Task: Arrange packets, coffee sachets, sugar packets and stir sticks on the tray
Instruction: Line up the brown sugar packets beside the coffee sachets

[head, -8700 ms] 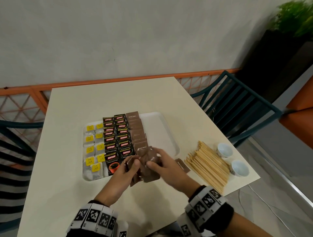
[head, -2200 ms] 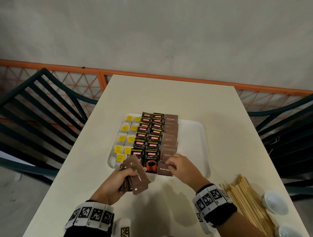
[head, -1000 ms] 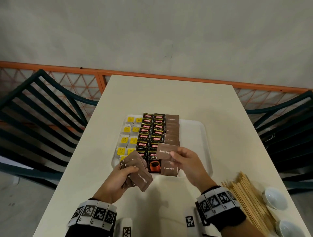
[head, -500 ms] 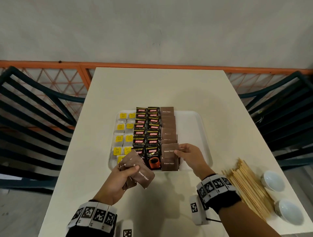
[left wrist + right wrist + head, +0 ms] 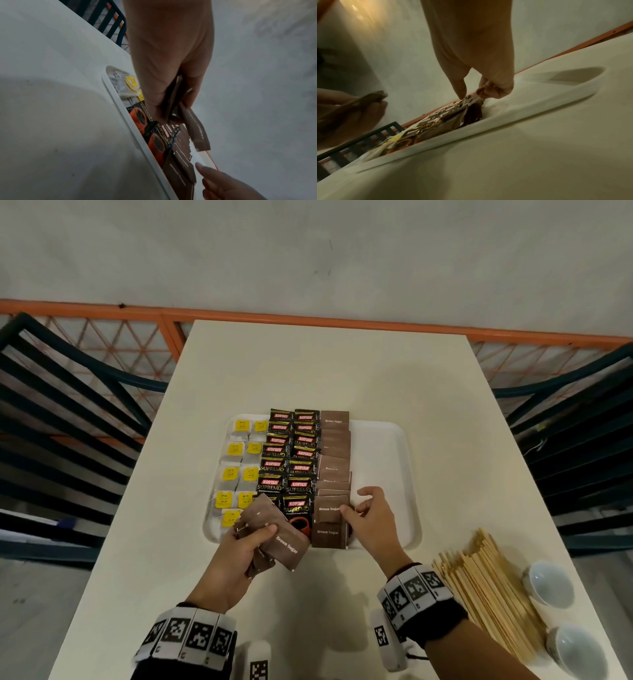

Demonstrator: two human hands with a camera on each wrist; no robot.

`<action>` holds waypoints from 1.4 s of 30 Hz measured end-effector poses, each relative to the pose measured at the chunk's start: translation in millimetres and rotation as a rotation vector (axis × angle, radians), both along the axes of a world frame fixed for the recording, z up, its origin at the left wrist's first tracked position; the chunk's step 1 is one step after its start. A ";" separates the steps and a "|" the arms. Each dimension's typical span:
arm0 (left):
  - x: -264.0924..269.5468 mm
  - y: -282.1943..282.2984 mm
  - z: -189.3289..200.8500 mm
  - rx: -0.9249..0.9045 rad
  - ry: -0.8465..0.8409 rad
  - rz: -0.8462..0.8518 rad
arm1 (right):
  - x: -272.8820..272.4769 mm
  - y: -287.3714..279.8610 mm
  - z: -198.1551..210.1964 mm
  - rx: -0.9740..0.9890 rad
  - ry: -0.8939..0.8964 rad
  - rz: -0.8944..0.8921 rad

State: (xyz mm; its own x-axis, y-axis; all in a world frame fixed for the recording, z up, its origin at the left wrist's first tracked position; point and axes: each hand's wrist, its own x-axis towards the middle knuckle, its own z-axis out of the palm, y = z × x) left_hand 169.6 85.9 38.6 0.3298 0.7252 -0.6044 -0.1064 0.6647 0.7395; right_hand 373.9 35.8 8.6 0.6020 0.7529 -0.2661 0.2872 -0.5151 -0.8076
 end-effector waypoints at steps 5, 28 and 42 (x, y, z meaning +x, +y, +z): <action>15.6 -2.1 0.3 0.012 -0.004 0.021 | -14.8 -9.6 25.4 0.074 0.105 0.249; 16.6 -5.4 0.9 -0.004 0.006 0.119 | 38.2 35.1 16.6 0.047 0.296 0.155; 23.2 0.2 -3.2 0.002 -0.001 0.097 | 32.6 45.8 3.4 0.014 0.035 0.115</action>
